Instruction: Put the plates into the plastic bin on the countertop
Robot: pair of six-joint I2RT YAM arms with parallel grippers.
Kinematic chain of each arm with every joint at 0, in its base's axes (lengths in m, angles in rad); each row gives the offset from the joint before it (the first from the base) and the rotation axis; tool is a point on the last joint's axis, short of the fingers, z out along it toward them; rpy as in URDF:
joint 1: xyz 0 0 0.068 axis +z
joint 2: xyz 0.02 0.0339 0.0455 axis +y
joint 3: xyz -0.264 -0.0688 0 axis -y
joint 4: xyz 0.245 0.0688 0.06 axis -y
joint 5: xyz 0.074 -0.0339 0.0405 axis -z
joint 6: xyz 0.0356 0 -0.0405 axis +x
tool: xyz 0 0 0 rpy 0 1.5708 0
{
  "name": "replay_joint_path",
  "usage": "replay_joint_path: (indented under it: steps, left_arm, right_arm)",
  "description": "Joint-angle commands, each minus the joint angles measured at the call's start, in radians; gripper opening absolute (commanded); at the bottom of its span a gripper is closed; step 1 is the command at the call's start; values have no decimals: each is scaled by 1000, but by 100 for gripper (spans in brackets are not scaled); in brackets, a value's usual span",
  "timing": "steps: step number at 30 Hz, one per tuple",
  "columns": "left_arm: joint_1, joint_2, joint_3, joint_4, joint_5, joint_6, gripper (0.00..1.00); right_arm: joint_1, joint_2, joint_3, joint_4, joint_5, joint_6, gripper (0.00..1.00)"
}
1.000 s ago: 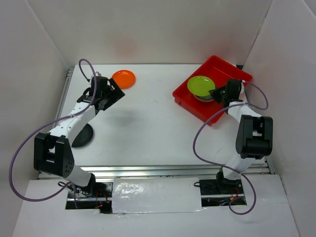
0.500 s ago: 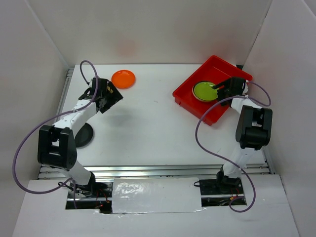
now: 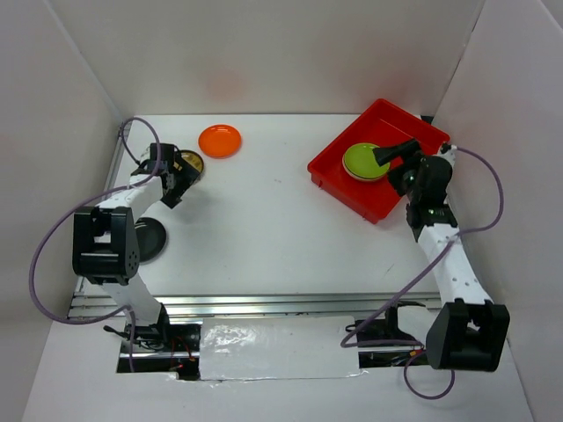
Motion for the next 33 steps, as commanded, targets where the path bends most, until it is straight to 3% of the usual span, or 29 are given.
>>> replay_joint_path:
  steps: [1, 3, 7, 15, 19, 23, 24, 26, 28, 30, 33]
  left_arm:
    - [38, 46, -7, 80, -35, -68, 99]
    - [53, 59, -40, 151, -39, -102, 99]
    - [73, 89, -84, 307, -100, -105, 99]
    - [121, 177, -60, 342, -124, -125, 96]
    - [141, 296, 57, 288, -90, -113, 77]
    - [159, 345, 80, 240, -68, -140, 60]
    - [162, 344, 78, 237, -71, -151, 51]
    - [164, 338, 72, 230, -73, -154, 41]
    - [170, 321, 62, 193, -81, -174, 17]
    - [178, 286, 39, 202, -76, -191, 0]
    - [179, 223, 28, 155, -131, -199, 0]
  right_arm:
    - [16, -61, -146, 165, -309, -28, 100]
    - [31, -85, -194, 315, -529, 2, 100]
    - [108, -86, -275, 521, -779, 62, 100]
    - [212, -170, -266, 422, -773, 3, 100]
    - [227, -212, -257, 388, -756, 6, 100]
    - [234, -249, -237, 296, -713, -25, 100]
    - [234, -255, -239, 293, -710, -25, 100]
    - [234, -267, -239, 285, -707, -19, 100]
    - [234, -281, -228, 271, -701, -19, 100]
    - [234, -289, -222, 259, -695, -22, 100]
    - [240, -292, -210, 239, -676, -34, 100]
